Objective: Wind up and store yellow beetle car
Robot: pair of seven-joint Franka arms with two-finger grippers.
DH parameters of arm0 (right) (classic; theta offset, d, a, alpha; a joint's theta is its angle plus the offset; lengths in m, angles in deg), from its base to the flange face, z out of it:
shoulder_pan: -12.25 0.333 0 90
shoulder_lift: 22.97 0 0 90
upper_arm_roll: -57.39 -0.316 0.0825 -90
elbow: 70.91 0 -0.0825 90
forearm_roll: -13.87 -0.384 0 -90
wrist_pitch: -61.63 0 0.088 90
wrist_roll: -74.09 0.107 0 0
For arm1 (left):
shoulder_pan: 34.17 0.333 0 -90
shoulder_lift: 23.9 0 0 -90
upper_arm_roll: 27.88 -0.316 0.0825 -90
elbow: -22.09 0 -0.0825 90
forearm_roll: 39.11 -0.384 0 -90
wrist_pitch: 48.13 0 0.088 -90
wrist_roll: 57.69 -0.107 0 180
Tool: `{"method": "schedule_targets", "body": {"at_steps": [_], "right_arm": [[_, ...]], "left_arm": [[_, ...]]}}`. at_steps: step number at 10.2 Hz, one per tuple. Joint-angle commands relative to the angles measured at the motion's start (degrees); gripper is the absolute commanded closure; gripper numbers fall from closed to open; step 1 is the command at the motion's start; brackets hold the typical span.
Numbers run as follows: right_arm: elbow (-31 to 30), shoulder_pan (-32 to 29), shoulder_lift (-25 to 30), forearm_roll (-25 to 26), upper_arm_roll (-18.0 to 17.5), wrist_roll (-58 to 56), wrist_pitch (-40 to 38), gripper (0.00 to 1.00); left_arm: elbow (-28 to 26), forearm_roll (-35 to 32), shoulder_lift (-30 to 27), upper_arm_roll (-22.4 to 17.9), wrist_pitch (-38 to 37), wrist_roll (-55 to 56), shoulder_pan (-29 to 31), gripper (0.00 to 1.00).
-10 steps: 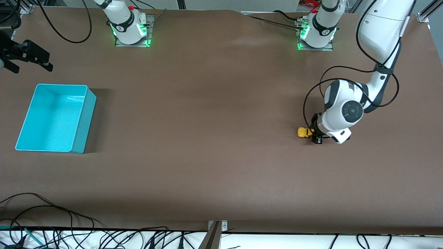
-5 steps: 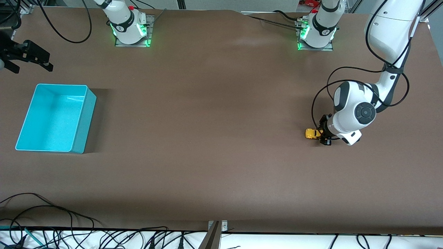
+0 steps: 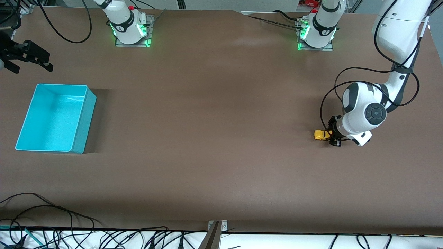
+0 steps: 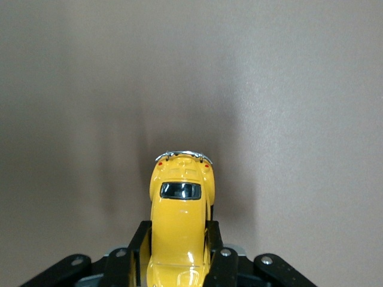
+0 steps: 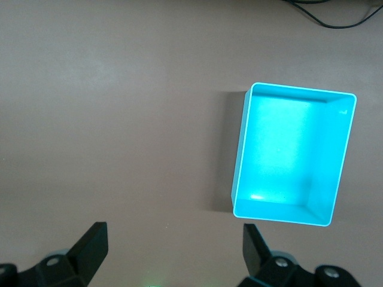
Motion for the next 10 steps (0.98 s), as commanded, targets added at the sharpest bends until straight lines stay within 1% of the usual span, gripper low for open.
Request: {"method": "schedule_targets", "body": {"at_steps": [1, 3, 9, 10], "right_arm": [[0.9, 0.0, -0.3, -0.9, 0.0, 0.0, -1.0, 0.00], [0.9, -0.1, -0.3, -0.9, 0.1, 0.0, -1.0, 0.00], [0.9, 0.2, -0.3, -0.9, -0.1, 0.0, -1.0, 0.00], [0.8, 0.2, -0.3, -0.9, -0.2, 0.0, -1.1, 0.00]], "left_arm": [[0.7, -4.2, 2.6, -0.1, 1.5, -0.5, 2.2, 1.00], [0.7, -4.6, 2.6, -0.1, 1.5, -2.2, 2.3, 1.00], [0.7, -4.6, 2.5, 0.0, 1.1, -2.4, 2.3, 1.00], [0.7, -4.5, 2.4, 0.0, 1.1, -2.1, 2.4, 0.74]]}}
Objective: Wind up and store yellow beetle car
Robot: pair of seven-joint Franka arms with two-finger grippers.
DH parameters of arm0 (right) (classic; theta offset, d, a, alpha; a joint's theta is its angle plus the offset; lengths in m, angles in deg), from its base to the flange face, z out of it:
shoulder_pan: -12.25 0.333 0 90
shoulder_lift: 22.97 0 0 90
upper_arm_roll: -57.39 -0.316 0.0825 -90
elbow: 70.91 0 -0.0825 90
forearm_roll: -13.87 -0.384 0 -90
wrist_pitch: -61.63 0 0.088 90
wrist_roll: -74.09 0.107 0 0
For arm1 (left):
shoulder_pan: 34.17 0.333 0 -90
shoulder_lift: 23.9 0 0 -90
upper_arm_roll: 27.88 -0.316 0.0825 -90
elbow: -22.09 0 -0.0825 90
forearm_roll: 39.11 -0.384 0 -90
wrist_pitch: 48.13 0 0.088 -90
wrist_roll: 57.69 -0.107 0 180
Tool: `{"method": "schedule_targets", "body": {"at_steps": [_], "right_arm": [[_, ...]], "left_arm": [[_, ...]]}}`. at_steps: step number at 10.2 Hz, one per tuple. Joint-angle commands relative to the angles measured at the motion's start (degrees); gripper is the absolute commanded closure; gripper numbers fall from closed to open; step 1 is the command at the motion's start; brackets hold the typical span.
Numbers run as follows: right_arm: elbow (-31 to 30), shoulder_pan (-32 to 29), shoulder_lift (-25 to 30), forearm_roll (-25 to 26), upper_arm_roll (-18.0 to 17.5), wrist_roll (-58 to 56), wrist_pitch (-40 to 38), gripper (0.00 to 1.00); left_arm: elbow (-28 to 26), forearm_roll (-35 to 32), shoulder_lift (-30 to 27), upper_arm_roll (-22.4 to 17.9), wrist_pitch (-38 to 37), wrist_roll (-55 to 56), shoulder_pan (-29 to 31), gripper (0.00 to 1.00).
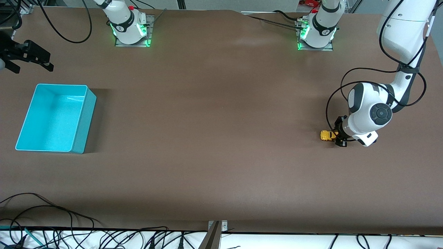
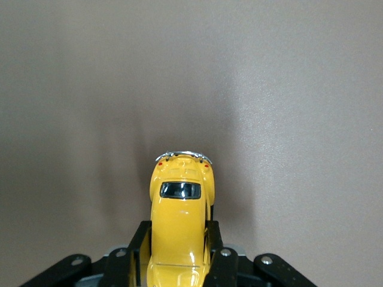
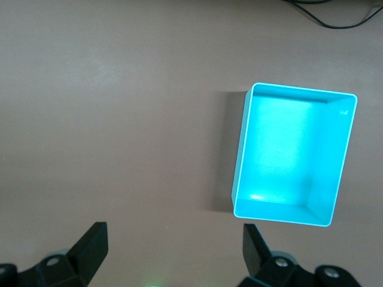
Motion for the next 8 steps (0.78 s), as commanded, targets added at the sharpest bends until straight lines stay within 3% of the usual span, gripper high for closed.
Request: {"method": "schedule_targets", "body": {"at_steps": [1, 2, 3, 8], "right_arm": [[0.8, 0.1, -0.2, -0.9, -0.1, 0.0, -1.1, 0.00], [0.8, 0.2, -0.2, -0.9, -0.1, 0.0, -1.0, 0.00], [0.8, 0.2, -0.2, -0.9, -0.2, 0.1, -1.0, 0.00], [0.9, 0.2, -0.6, -1.0, -0.3, 0.0, -1.1, 0.00]], "left_arm": [[0.7, -1.7, 2.1, 0.0, 0.8, -0.3, 0.6, 0.35], [0.8, -1.6, 2.1, 0.0, 0.8, 0.0, 0.6, 0.09], [0.8, -1.4, 2.0, 0.1, 0.8, 0.4, 0.4, 0.00], [0.8, -1.4, 1.8, 0.2, 0.8, 1.0, 0.4, 0.00]]}}
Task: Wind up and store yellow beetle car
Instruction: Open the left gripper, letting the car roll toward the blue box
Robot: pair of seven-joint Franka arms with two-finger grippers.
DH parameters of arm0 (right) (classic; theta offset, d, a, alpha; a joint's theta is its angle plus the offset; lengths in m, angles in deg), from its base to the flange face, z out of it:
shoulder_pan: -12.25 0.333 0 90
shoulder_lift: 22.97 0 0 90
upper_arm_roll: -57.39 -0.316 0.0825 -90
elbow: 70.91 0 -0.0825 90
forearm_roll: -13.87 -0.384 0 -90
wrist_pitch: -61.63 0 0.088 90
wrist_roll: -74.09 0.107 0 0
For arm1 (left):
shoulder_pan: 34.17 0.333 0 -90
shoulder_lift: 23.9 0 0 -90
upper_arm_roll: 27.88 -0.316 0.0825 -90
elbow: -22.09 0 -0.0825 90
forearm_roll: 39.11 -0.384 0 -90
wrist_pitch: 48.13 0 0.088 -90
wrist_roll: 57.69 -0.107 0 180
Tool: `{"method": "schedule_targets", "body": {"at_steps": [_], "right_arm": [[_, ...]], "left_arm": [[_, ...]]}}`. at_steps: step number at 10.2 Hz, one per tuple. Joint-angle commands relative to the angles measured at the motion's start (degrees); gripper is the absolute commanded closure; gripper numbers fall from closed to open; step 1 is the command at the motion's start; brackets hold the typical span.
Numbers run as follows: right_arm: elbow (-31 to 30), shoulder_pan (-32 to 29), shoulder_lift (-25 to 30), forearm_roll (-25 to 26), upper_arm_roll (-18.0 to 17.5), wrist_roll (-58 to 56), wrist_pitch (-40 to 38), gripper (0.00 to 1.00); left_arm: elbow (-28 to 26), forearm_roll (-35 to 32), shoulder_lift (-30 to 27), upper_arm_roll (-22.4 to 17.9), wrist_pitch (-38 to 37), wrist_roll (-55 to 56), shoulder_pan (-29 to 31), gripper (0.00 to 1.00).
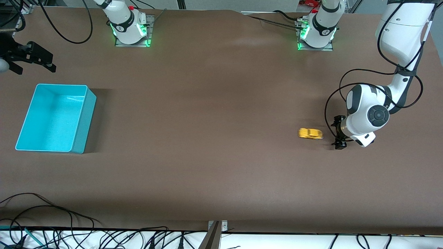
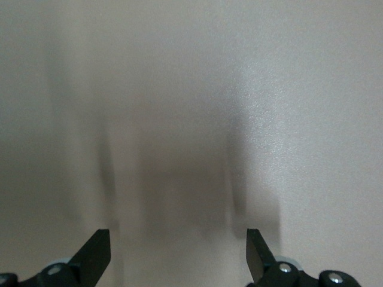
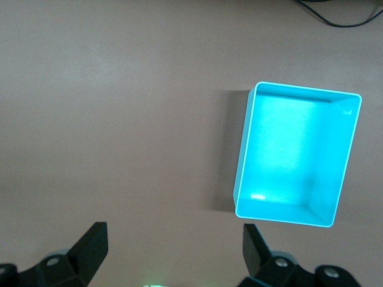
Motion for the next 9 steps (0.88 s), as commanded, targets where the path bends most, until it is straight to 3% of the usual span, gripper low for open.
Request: {"method": "schedule_targets", "body": {"at_steps": [1, 4, 9], "right_arm": [[1.0, 0.2, 0.0, -1.2, -0.4, 0.0, -1.0, 0.00], [1.1, 0.3, 0.0, -2.5, -1.0, 0.1, -0.7, 0.00], [1.2, 0.2, 0.1, -2.4, -0.7, 0.2, -0.7, 0.00]], "left_arm": [[0.8, -1.5, 0.2, 0.3, 0.1, 0.5, 0.2, 0.00], [1.7, -2.1, -3.5, 0.8, -2.7, -4.3, -0.3, 0.00], [5.9, -2.0, -12.9, 1.4, -14.0, -34.5, -0.2, 0.00]]}}
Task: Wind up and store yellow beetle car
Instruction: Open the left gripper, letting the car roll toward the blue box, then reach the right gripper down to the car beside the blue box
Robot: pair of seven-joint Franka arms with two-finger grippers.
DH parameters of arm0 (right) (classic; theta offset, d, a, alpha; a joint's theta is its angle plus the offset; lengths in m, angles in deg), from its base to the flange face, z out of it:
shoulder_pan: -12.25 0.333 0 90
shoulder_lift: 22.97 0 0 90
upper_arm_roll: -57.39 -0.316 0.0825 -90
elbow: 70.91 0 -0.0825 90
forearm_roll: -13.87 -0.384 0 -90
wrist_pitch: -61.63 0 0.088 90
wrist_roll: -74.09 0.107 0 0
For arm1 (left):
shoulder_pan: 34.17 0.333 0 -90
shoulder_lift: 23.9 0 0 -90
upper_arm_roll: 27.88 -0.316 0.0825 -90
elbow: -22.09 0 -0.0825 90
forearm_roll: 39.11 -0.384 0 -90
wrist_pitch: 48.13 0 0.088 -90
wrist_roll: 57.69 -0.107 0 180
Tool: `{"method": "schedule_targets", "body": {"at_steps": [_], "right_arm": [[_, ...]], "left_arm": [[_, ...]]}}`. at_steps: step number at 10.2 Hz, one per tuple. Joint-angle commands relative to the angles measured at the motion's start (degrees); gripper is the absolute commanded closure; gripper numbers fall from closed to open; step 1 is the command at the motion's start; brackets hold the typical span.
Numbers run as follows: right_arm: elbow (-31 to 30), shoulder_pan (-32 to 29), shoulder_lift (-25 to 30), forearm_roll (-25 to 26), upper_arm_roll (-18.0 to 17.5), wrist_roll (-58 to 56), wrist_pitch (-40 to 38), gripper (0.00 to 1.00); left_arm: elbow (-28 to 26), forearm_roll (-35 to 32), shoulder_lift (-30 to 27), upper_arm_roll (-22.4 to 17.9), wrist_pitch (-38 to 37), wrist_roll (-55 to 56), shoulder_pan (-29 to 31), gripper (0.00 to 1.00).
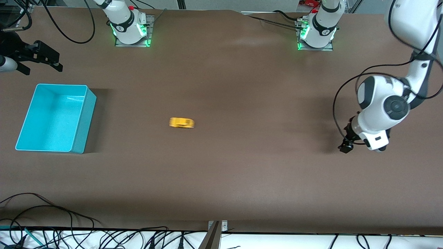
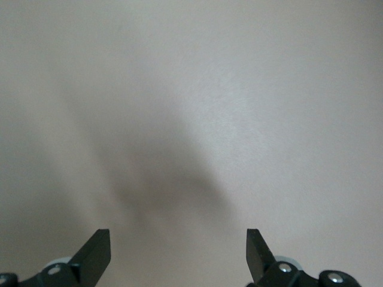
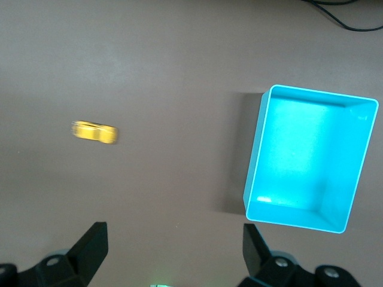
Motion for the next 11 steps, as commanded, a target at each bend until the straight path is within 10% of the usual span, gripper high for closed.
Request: {"method": "schedule_targets", "body": {"at_steps": [1, 11], "right_arm": [[1.1, -0.1, 0.0, -0.9, 0.3, 0.2, -0.7, 0.00], [0.0, -0.3, -1.8, 0.0, 0.4, 0.0, -1.0, 0.00]], "left_arm": [[2.1, -0.6, -4.5, 0.1, -8.0, -12.8, 0.1, 0.00], [9.2, 1.7, -10.6, 3.4, -26.2, -44.7, 0.9, 0.00]]}}
